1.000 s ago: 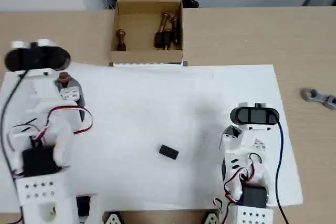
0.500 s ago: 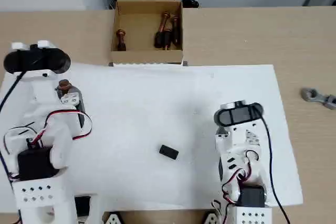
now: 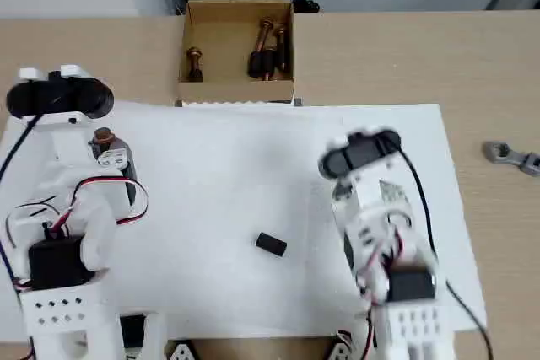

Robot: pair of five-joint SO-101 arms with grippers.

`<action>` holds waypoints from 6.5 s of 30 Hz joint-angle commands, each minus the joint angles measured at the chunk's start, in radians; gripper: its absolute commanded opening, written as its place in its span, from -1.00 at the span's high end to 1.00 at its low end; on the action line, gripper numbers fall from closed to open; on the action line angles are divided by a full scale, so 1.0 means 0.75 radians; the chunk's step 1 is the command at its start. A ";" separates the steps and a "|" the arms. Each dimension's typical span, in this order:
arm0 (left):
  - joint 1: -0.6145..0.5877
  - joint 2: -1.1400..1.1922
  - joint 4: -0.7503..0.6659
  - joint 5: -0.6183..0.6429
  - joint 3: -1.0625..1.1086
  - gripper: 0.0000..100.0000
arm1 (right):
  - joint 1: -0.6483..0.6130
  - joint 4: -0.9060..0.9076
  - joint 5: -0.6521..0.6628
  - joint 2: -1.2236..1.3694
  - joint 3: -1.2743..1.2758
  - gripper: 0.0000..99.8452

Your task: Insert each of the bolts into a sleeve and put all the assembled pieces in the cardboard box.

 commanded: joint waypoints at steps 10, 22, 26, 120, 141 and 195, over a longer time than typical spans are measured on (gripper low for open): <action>0.010 -0.010 0.010 -0.016 -0.005 0.99 | -0.271 0.283 0.155 0.823 -0.765 0.99; 0.008 -0.010 0.008 -0.049 -0.005 0.99 | -0.394 0.856 0.153 1.380 -1.285 0.87; 0.004 -0.010 0.002 -0.051 -0.005 0.99 | -0.467 0.932 0.155 1.447 -1.328 0.80; 0.002 -0.010 -0.027 -0.166 -0.015 0.99 | -0.725 0.510 0.223 0.776 -0.640 0.97; 0.149 -0.010 -0.192 -0.043 -0.007 0.99 | -0.373 -0.519 -0.250 0.161 -0.133 0.97; 0.691 -0.378 -0.800 0.464 0.300 0.99 | -0.711 -1.104 -0.356 0.435 -0.027 0.98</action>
